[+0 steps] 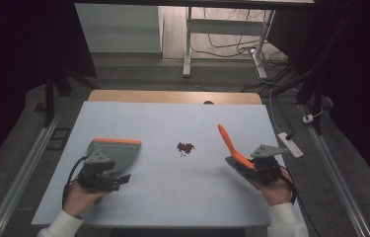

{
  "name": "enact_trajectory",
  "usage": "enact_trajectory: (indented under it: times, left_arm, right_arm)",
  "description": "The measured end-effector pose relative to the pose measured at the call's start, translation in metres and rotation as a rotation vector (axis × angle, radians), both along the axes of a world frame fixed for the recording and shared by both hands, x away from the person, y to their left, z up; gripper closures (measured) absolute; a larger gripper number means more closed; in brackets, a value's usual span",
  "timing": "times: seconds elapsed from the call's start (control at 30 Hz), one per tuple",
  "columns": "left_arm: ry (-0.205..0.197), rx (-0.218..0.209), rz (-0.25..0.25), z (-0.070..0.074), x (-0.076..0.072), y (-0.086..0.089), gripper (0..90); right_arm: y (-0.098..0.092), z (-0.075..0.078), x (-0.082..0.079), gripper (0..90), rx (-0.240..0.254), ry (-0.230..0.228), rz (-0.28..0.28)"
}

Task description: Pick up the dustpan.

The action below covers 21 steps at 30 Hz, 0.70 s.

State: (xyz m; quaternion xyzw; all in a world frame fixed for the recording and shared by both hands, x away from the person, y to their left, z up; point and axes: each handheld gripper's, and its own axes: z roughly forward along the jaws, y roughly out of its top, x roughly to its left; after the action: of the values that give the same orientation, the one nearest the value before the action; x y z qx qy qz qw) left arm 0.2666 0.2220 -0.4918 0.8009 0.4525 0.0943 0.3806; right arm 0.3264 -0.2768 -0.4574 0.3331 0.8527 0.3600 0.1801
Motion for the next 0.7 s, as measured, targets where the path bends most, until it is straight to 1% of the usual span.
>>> enact_trajectory:
  times: [0.1,0.23,0.53,0.6,0.7]
  left_arm:
    - [0.005,-0.002,0.005,0.0005,0.0004,0.0005,20.5]
    - [0.004,-0.004,0.005,0.0022,-0.0001,0.0011,20.6]
    - [0.002,0.012,0.010,0.0035,-0.0002,0.0005,20.4]
    - [0.002,0.021,0.012,0.0040,-0.0003,-0.0003,20.3]
    - [0.004,0.023,0.007,0.0055,-0.0007,-0.0019,20.4]
  right_arm:
    - [0.0005,0.0009,-0.0004,70.0,-0.004,-0.011,0.000]
    - [0.0013,0.0013,-0.0013,70.0,0.000,-0.012,0.004]
    - [0.0032,0.0014,-0.0016,70.0,-0.003,-0.011,0.005]
    - [0.0027,0.0012,-0.0014,70.1,0.002,-0.011,0.006]
    - [0.0021,0.0014,-0.0012,70.0,0.003,-0.011,0.006]
